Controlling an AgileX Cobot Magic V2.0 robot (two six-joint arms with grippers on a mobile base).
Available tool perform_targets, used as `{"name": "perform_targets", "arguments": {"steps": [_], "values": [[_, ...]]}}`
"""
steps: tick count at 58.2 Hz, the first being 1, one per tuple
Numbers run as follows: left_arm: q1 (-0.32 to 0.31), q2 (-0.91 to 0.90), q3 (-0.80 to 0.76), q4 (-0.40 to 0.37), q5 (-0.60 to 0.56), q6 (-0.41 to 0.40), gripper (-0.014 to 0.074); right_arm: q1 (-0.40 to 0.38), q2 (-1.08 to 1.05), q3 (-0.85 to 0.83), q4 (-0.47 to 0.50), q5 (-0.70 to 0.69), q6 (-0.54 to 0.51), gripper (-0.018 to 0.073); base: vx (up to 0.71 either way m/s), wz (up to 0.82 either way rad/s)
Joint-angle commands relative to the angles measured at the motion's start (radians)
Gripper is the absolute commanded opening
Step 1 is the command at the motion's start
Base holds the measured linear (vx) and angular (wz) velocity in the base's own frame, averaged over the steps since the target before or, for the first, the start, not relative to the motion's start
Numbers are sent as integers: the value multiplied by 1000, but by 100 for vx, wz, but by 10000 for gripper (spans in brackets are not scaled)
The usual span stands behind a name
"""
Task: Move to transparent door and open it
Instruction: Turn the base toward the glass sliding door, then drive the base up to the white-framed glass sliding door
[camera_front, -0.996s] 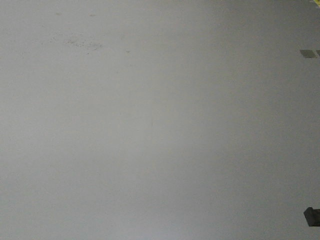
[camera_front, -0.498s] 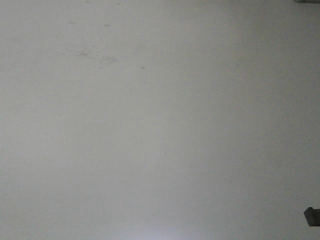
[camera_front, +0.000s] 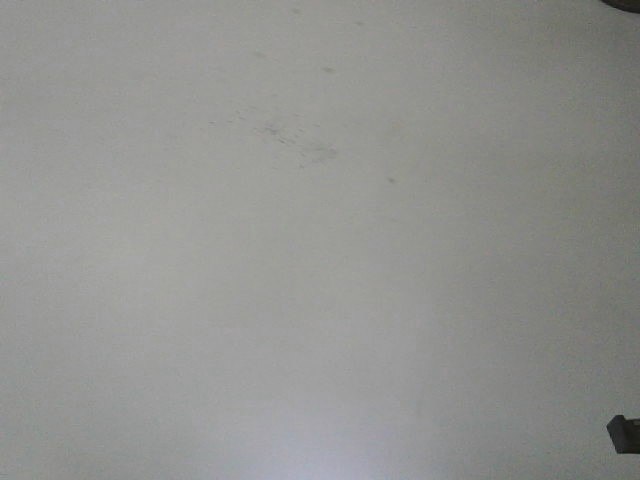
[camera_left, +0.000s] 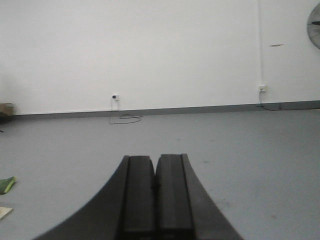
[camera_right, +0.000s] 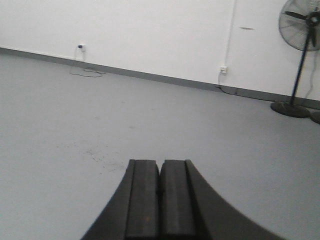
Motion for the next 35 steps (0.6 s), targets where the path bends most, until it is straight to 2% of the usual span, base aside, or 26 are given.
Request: {"name": "perform_targets", "arguments": {"steps": [1, 35], "values": [[-4, -2, 14, -10, -85, -9, -6, -4, -13, 4, -6, -86, -8, -6, 63, 54], [-4, -2, 14, -10, -85, -9, -6, -4, -13, 4, -6, -86, -8, -6, 64, 59]]}}
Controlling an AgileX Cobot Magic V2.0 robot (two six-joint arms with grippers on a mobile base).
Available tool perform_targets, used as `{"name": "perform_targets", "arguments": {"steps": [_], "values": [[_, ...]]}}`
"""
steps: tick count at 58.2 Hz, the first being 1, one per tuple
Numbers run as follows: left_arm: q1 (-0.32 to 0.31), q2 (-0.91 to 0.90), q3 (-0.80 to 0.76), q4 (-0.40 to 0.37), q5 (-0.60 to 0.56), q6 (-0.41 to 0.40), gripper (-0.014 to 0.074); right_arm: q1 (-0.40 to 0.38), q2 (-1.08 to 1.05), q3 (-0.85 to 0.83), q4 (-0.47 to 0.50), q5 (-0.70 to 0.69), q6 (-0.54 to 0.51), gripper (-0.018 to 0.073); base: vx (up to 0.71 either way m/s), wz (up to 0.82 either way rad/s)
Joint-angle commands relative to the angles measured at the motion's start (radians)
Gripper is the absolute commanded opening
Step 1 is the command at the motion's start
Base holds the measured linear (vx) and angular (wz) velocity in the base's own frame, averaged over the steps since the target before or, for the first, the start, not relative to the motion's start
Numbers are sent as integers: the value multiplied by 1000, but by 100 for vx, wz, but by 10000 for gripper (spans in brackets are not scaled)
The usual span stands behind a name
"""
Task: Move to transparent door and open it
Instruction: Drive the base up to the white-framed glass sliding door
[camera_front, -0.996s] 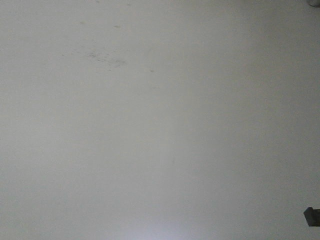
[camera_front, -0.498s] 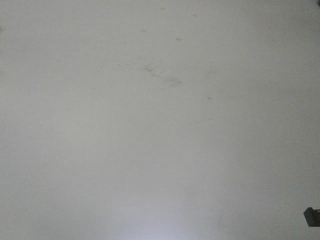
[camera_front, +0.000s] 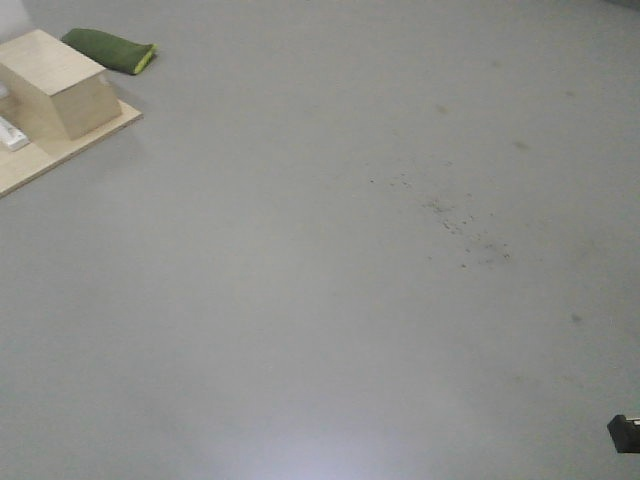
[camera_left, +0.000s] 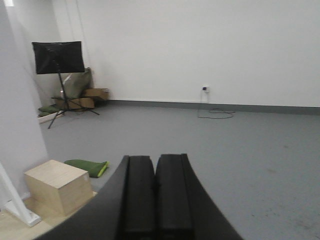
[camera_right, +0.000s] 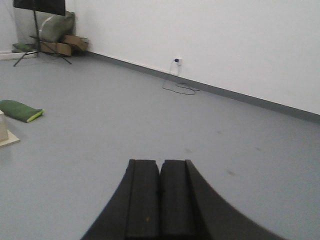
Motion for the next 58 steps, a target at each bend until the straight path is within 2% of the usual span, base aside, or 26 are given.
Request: {"name": "perform_targets", "arguments": {"steps": [1, 58], "values": [[-4, -2, 14, -10, -85, -9, -6, -4, -13, 4, -6, -84, -8, -6, 63, 64], [-4, -2, 14, -10, -85, -9, -6, -4, -13, 4, -6, -84, -8, -6, 60, 68]]}}
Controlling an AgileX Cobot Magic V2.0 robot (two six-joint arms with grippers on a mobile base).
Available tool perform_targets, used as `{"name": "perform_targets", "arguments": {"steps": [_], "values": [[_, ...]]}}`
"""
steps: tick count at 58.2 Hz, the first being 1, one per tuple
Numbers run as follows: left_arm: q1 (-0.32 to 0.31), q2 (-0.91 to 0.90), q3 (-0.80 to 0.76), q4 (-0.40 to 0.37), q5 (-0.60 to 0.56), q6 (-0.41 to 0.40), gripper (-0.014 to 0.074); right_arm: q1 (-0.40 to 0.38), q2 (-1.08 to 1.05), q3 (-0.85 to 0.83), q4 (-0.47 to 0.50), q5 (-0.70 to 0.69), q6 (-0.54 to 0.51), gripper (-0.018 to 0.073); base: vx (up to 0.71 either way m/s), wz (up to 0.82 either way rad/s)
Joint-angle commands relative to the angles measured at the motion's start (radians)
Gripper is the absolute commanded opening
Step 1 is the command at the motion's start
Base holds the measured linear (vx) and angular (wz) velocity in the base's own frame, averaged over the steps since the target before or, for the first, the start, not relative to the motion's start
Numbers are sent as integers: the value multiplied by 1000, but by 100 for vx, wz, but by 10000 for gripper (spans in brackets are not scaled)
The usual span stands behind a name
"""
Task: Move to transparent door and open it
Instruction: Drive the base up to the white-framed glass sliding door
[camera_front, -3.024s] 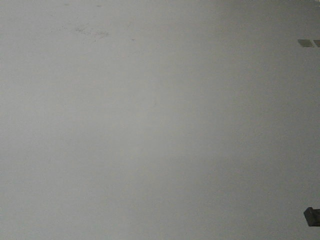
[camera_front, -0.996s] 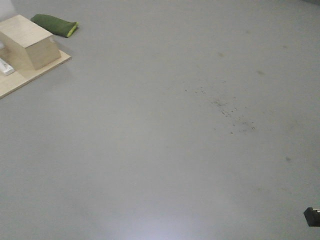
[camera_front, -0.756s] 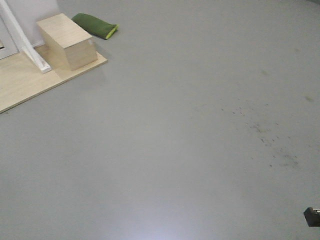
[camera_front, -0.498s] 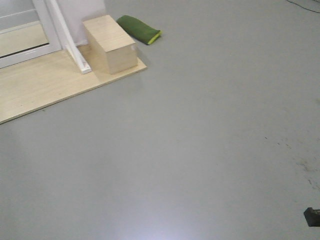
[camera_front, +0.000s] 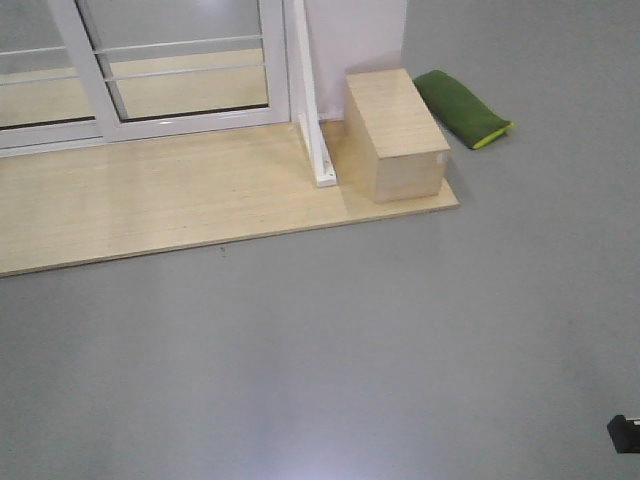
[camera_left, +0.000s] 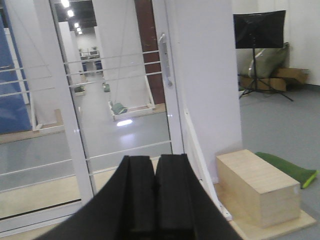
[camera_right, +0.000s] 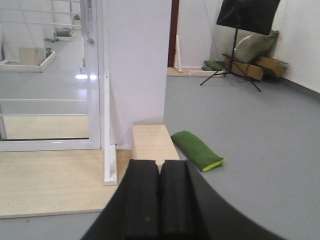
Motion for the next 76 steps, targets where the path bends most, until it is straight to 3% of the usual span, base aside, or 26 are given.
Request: {"name": "perform_targets", "arguments": {"steps": [1, 31, 76], "values": [[-4, -2, 14, -10, -85, -9, -6, -4, -13, 4, -6, -84, -8, -6, 59, 47], [-4, -2, 14, -10, -85, -9, -6, -4, -13, 4, -6, -84, -8, -6, 57, 30], [-4, -2, 14, -10, -85, -9, -6, -4, -13, 4, -6, -84, -8, -6, 52, 9]]}}
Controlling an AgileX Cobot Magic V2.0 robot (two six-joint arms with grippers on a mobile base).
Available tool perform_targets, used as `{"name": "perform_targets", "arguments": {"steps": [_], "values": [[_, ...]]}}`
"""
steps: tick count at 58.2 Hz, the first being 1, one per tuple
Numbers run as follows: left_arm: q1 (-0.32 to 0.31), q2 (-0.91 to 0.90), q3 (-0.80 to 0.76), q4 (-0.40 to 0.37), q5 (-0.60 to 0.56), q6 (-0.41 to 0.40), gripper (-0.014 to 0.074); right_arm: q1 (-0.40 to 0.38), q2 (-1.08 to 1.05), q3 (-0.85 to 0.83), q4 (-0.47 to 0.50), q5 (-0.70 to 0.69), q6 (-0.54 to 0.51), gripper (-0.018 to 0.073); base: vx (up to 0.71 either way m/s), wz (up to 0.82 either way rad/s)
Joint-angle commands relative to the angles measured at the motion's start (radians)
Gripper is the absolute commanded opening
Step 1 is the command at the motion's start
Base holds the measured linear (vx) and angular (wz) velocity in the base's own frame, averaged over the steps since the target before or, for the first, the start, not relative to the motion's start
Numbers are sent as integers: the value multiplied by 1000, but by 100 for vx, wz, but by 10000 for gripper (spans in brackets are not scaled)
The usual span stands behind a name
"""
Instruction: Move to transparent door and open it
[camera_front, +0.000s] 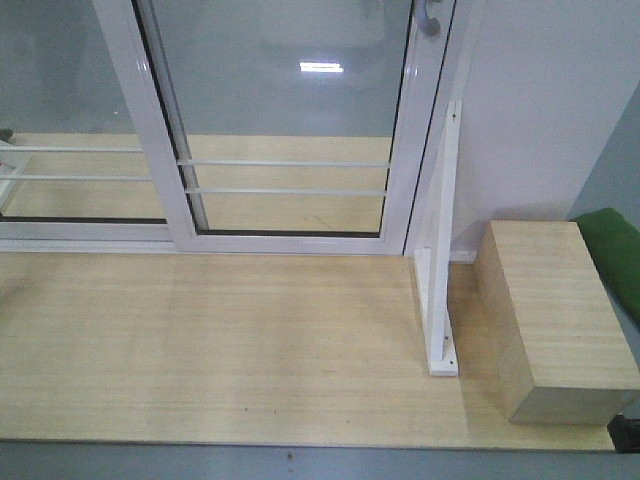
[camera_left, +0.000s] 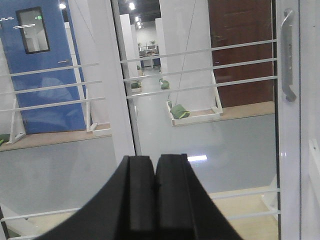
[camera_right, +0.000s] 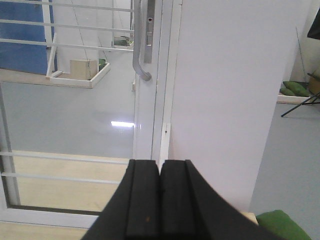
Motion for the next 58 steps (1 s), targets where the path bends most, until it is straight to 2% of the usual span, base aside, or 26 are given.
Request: {"name": "perform_targets", "arguments": {"steps": [1, 30, 58], "values": [[-4, -2, 14, -10, -85, -9, -6, -4, -13, 4, -6, -84, -8, -6, 47, 2], [-4, -2, 14, -10, -85, -9, -6, -4, -13, 4, -6, -84, -8, -6, 40, 2], [-4, -2, 14, -10, -85, -9, -6, -4, -13, 4, -6, -84, -8, -6, 25, -1]]}}
